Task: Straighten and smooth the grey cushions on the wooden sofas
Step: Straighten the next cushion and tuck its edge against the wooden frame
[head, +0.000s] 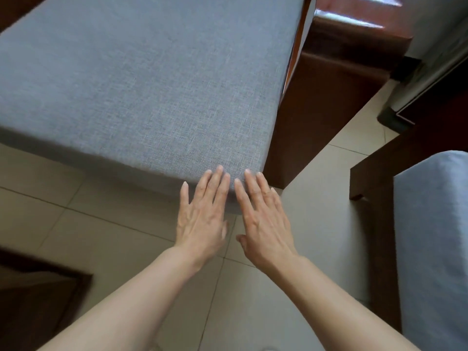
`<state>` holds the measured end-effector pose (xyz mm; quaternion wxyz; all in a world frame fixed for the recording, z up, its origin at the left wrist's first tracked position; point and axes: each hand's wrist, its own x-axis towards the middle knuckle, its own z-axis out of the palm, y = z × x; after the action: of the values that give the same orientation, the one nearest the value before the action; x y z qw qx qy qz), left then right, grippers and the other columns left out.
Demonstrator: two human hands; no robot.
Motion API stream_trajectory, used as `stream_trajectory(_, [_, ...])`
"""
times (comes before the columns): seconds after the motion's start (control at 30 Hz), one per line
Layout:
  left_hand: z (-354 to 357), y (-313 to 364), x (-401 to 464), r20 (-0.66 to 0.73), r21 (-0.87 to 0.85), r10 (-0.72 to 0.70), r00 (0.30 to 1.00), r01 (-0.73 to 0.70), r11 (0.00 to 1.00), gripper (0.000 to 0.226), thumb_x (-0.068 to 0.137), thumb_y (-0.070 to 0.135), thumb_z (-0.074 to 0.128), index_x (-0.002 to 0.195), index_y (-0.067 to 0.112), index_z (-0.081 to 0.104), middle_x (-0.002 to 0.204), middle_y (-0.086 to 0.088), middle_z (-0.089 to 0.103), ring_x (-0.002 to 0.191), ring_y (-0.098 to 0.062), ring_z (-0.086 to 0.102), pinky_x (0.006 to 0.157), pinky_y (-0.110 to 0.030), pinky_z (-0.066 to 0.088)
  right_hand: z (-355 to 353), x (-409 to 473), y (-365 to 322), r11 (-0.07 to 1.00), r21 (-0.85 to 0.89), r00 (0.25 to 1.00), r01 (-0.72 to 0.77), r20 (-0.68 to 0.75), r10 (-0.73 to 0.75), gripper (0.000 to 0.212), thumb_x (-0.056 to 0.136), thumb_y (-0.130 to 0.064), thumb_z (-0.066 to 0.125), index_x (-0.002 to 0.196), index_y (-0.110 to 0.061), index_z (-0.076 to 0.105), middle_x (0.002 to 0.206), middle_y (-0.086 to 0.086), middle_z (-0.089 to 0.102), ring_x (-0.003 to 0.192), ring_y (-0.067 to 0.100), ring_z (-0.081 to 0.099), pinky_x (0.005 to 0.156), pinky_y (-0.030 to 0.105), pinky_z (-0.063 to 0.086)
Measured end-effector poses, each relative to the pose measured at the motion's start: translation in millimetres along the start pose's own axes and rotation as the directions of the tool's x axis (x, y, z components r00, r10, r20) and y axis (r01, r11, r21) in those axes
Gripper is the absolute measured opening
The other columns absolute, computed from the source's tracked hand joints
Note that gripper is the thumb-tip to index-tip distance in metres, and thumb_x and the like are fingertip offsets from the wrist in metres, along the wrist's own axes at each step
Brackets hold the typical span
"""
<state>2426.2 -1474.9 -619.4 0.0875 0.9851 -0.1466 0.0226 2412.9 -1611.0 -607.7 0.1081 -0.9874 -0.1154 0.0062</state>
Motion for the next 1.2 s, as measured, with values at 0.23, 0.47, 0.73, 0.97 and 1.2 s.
stream_trajectory(0.23, [48, -20, 5, -0.226, 0.096, 0.139, 0.964, -0.120, 0.988, 0.106, 0.060, 0.020, 0.078, 0.148, 0.015, 0.021, 0.156, -0.005, 0.017, 0.143, -0.024, 0.018, 0.104, -0.063, 0.022, 56, 15, 32, 0.985, -0.031, 0.947, 0.168, -0.273, -0.170, 0.114, 0.058, -0.006, 0.082, 0.149, -0.019, 0.016, 0.157, 0.007, 0.013, 0.145, 0.030, 0.008, 0.112, 0.049, 0.029])
stream_trajectory(0.47, [84, -35, 25, -0.481, 0.170, 0.237, 0.844, -0.175, 0.970, 0.079, 0.076, 0.043, 0.049, 0.143, 0.009, 0.024, 0.150, -0.013, 0.023, 0.138, -0.031, 0.025, 0.104, -0.060, 0.016, 76, 33, 51, 0.947, -0.133, 0.817, 0.293, -0.479, -0.321, 0.079, 0.075, -0.021, 0.064, 0.144, -0.018, 0.024, 0.150, 0.011, 0.022, 0.143, 0.036, 0.018, 0.109, 0.053, 0.031])
stream_trajectory(0.73, [101, -43, 38, -0.642, 0.201, 0.299, 0.706, -0.221, 0.954, 0.075, 0.081, 0.046, 0.047, 0.142, 0.009, 0.025, 0.149, -0.013, 0.025, 0.137, -0.031, 0.025, 0.106, -0.060, 0.016, 90, 43, 54, 0.932, -0.222, 0.741, 0.285, -0.566, -0.362, 0.103, 0.058, -0.030, 0.081, 0.143, -0.016, 0.024, 0.147, 0.017, 0.024, 0.141, 0.039, 0.019, 0.112, 0.051, 0.027])
stream_trajectory(0.97, [111, -40, 34, -0.674, 0.158, 0.276, 0.685, -0.232, 0.960, 0.073, 0.081, 0.043, 0.048, 0.143, 0.011, 0.025, 0.151, -0.014, 0.022, 0.141, -0.033, 0.020, 0.108, -0.061, 0.015, 104, 39, 59, 0.913, -0.298, 0.667, 0.280, -0.623, -0.408, 0.096, 0.066, -0.033, 0.078, 0.144, -0.014, 0.025, 0.148, 0.022, 0.019, 0.141, 0.041, 0.016, 0.114, 0.052, 0.024])
stream_trajectory(1.2, [129, -47, 36, -0.637, 0.293, 0.380, 0.670, -0.245, 0.924, 0.107, 0.062, 0.066, 0.056, 0.146, 0.018, 0.011, 0.159, -0.010, -0.007, 0.146, -0.028, -0.004, 0.102, -0.067, 0.015, 130, 40, 70, 0.887, -0.425, 0.598, 0.181, -0.668, -0.442, 0.107, 0.067, -0.029, 0.083, 0.146, -0.018, 0.012, 0.148, 0.025, 0.014, 0.139, 0.045, 0.018, 0.113, 0.058, 0.017])
